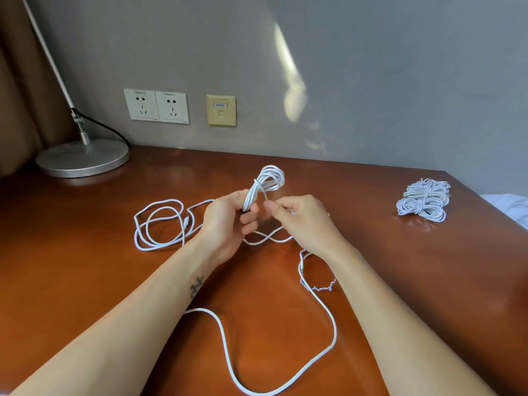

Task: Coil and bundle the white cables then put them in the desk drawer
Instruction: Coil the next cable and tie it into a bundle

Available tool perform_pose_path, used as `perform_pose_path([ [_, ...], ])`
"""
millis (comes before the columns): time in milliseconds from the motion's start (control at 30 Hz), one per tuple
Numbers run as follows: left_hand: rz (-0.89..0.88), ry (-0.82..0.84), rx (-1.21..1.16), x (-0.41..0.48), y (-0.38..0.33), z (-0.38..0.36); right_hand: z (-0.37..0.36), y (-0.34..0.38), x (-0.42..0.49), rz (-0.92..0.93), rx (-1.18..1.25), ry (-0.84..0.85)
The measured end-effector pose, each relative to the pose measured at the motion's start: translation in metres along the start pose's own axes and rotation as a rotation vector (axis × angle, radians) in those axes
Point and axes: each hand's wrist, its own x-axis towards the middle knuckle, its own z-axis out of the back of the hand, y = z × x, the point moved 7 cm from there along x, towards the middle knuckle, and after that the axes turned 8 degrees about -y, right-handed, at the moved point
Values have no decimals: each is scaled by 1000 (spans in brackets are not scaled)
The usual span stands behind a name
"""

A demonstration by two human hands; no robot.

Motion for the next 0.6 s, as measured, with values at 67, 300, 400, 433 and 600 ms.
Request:
perform_pose_path([
  [67, 45, 12, -63, 1, -1, -1, -1, 1, 0, 11, -19, 10],
  [300, 147, -31, -230, 7, 3, 0, -6, 4, 1, 64, -164, 20],
  [400, 120, -89, -197, 10, 0, 8, -15, 8, -3, 120, -222, 66],
  [433, 106, -105, -160, 10, -1, 10, -16, 9, -4, 137, -242, 73],
  [600, -107, -233, 352, 12, -10, 19, -11, 13, -5, 176, -273, 67],
])
